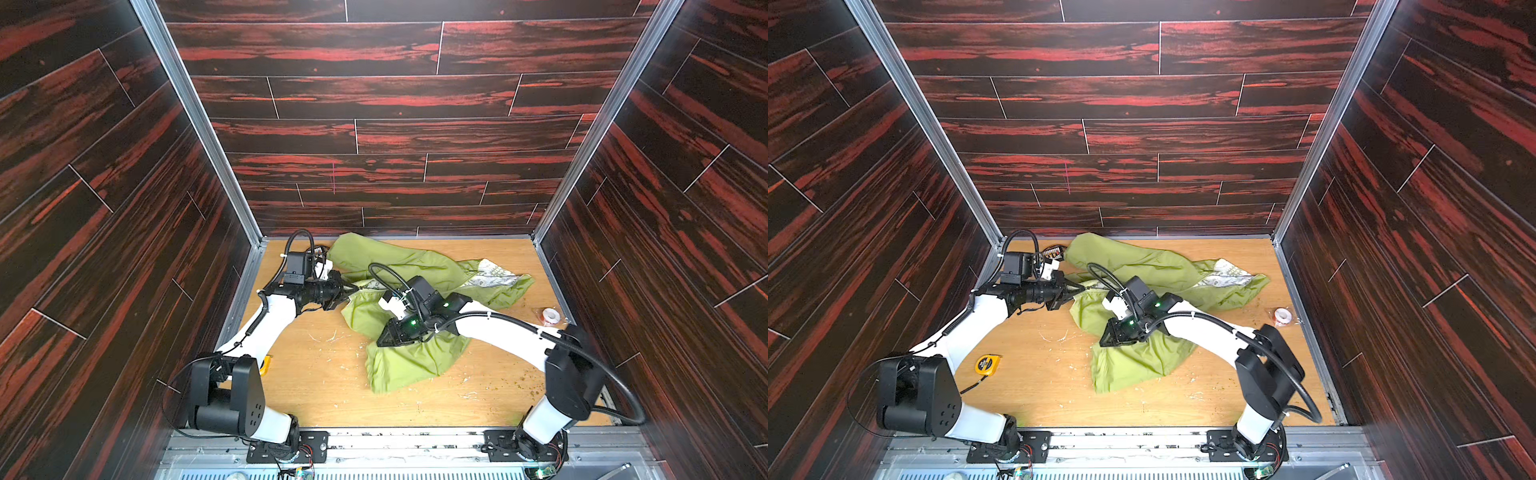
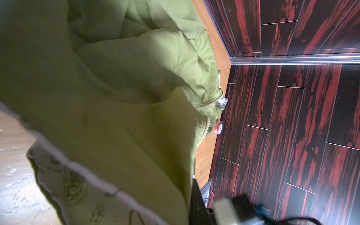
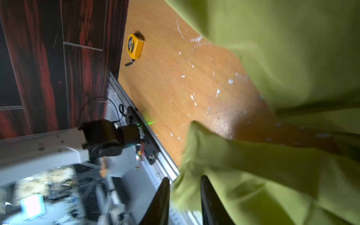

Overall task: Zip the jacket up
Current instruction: 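Lift the gripped hem with the right gripper toward the left gripper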

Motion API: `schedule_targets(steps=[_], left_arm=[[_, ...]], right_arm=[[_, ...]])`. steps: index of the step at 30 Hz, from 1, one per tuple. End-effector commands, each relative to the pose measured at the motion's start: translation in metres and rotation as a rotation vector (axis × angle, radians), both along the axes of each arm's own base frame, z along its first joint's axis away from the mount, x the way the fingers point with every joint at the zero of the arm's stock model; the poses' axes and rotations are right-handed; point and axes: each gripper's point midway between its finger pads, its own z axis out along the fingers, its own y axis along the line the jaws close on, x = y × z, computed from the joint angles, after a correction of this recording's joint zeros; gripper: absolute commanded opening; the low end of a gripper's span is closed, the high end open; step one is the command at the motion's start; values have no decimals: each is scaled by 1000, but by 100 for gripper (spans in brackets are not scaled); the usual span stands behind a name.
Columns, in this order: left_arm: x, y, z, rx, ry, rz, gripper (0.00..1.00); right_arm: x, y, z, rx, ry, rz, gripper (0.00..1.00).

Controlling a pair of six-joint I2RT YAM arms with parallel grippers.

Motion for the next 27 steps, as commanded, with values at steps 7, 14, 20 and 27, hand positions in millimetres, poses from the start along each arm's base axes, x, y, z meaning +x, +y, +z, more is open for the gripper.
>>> schedule_targets(steps=[7,14,20,27], left_arm=[[4,-14,24,-70,-68,-85,0],[0,-22,32,-107,-91,-146,0],[1,-24,33,-117,-91,-159,0],[-1,-29,31,-123,-80,-171,0]], right_arm=[[75,-34,79,310,-52,-196,49],[139,-17,107,541,59,-256,47],[168,4,100,561,133,-258,48],[179,14,79,550,195,-249,47]])
